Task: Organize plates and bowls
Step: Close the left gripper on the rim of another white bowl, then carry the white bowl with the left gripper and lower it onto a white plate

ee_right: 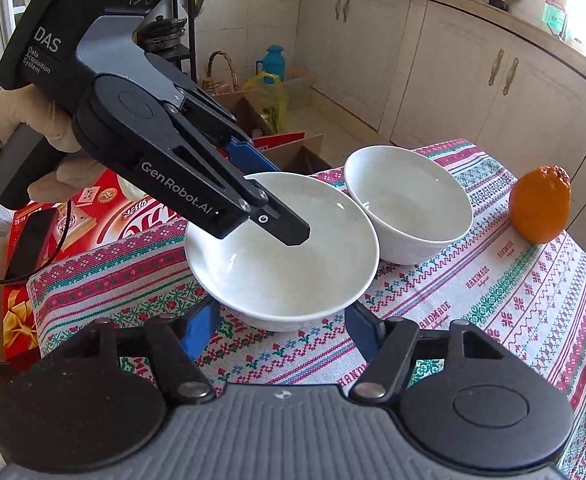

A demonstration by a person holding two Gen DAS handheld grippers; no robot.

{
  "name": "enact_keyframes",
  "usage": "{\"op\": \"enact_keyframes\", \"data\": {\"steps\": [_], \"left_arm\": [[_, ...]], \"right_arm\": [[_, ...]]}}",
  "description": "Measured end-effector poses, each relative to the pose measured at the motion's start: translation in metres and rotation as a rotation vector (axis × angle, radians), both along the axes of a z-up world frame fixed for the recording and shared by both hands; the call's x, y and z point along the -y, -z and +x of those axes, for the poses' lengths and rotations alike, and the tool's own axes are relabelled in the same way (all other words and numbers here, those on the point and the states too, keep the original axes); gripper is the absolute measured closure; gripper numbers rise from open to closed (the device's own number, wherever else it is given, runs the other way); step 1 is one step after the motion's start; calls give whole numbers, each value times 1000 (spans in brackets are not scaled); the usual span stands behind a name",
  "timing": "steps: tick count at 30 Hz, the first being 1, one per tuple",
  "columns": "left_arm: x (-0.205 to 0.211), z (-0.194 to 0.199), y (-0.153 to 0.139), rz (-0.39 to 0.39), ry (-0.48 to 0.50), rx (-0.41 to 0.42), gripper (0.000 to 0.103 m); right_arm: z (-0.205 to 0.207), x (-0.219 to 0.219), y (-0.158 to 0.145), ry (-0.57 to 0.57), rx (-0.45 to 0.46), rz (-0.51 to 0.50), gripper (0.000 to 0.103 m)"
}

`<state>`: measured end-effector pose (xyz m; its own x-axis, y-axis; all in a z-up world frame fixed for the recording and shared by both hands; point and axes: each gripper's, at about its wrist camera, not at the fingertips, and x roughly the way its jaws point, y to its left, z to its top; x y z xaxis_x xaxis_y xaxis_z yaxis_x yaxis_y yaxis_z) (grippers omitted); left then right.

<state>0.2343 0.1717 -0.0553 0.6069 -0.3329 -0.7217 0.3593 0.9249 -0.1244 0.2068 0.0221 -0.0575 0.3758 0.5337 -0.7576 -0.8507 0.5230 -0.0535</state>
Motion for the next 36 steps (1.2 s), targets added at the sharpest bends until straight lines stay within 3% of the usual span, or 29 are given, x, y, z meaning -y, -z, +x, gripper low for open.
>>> {"op": "enact_keyframes", "data": {"steps": [20, 36], "left_arm": [[4, 0, -3, 3, 27, -26, 60], [35, -17, -29, 13, 80, 12, 60]], "right_arm": [[0, 5, -1, 1, -5, 13, 30], [-20, 41, -23, 34, 15, 59, 30]]}}
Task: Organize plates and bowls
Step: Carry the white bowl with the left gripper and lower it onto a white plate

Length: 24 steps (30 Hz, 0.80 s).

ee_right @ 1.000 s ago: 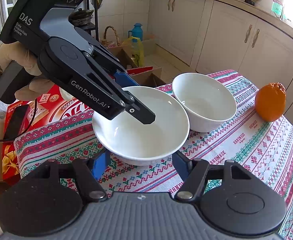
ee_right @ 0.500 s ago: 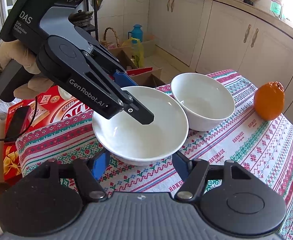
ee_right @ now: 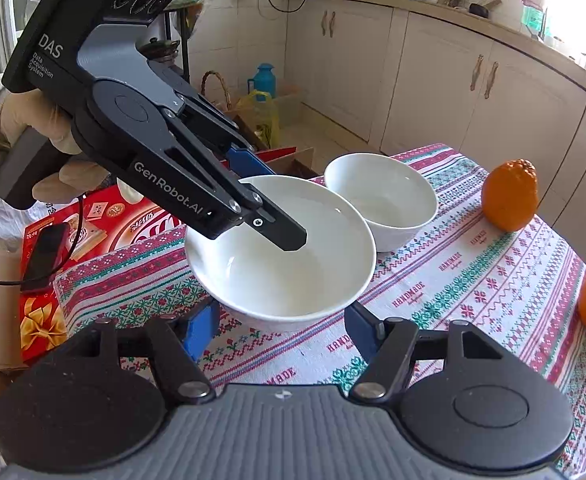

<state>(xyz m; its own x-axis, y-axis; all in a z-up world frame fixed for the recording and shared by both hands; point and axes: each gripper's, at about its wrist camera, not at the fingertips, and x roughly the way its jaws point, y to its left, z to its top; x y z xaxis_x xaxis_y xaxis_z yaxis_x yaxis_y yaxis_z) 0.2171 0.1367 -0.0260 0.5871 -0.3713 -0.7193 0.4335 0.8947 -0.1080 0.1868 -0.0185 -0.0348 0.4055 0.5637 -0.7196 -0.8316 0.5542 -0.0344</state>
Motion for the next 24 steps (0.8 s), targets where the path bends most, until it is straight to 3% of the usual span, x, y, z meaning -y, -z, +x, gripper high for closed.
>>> {"op": "enact_keyframes", "data": {"steps": [24], "left_arm": [[90, -37, -34, 17, 146, 75, 60]], "right_arm": [[-61, 90, -31, 117, 83, 42, 30]]}}
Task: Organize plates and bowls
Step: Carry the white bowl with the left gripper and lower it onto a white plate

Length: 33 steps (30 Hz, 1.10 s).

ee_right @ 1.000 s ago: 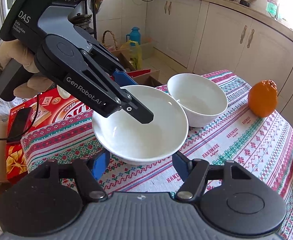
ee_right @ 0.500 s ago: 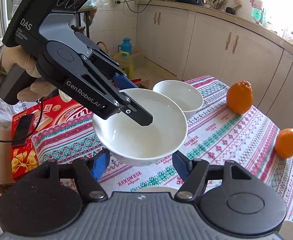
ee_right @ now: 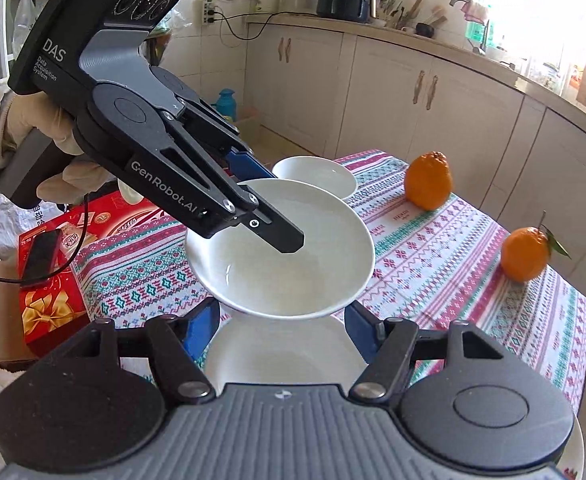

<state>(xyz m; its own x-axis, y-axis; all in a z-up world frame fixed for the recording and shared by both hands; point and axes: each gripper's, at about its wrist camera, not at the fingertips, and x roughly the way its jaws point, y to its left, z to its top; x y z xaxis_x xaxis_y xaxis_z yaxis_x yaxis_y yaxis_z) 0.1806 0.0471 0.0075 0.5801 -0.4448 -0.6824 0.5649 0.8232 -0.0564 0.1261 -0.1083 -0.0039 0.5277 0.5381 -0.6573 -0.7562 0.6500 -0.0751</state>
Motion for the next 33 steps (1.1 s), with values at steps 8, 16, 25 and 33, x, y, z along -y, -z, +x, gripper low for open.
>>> {"op": "enact_keyframes", "data": {"steps": [8, 16, 25, 33], "left_arm": [[24, -2, 8, -12, 29, -16, 60], [36, -1, 23, -18, 36, -52, 60], [39, -4, 30, -3, 45, -59, 60], [40, -6, 35, 7, 50, -57, 60]], "right_arm": [[-11, 23, 5, 42, -11, -1, 30], [-16, 34, 13, 57, -41, -7, 30], [-14, 37, 23, 57, -78, -10, 30], [-15, 37, 27, 52, -89, -23, 30]]}}
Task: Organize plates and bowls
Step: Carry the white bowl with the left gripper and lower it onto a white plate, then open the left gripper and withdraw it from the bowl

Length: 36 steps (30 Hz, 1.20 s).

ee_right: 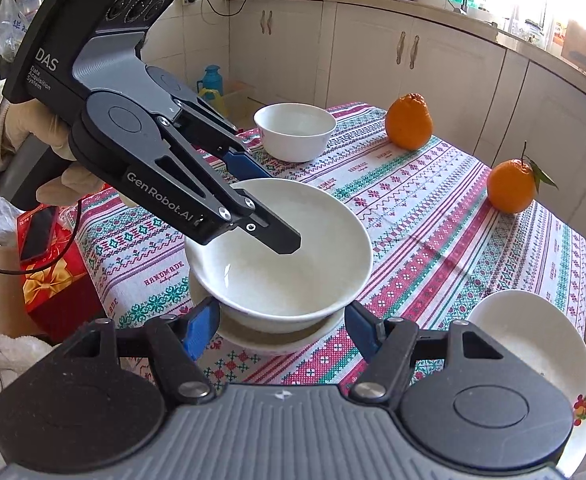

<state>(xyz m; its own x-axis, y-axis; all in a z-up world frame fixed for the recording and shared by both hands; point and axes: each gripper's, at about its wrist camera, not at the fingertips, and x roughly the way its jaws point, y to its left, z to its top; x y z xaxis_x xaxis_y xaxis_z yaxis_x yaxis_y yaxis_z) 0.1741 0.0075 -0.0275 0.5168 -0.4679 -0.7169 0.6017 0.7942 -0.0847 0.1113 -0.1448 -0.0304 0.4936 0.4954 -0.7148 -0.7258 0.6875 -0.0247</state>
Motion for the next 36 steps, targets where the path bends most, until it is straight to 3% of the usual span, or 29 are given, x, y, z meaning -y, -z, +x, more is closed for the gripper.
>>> {"op": "enact_keyframes", "data": {"steps": [16, 19, 21, 23, 29, 36], "left_arm": [[-2, -2, 7, -3, 1, -2, 59], [-3, -2, 7, -12, 5, -6, 52], [-4, -4, 6, -10, 1, 6, 36], [-6, -7, 4, -10, 2, 22, 31], [-14, -17, 0, 1, -5, 47, 23], [-18, -32, 7, 1, -8, 49, 22]], "right_arm": [[2, -1, 3, 0, -11, -1, 29], [1, -1, 4, -1, -10, 0, 25], [-1, 0, 3, 0, 4, 10, 15], [-1, 2, 0, -2, 8, 29, 13], [-3, 2, -4, 0, 24, 39, 8], [-5, 3, 0, 15, 12, 39, 8]]}}
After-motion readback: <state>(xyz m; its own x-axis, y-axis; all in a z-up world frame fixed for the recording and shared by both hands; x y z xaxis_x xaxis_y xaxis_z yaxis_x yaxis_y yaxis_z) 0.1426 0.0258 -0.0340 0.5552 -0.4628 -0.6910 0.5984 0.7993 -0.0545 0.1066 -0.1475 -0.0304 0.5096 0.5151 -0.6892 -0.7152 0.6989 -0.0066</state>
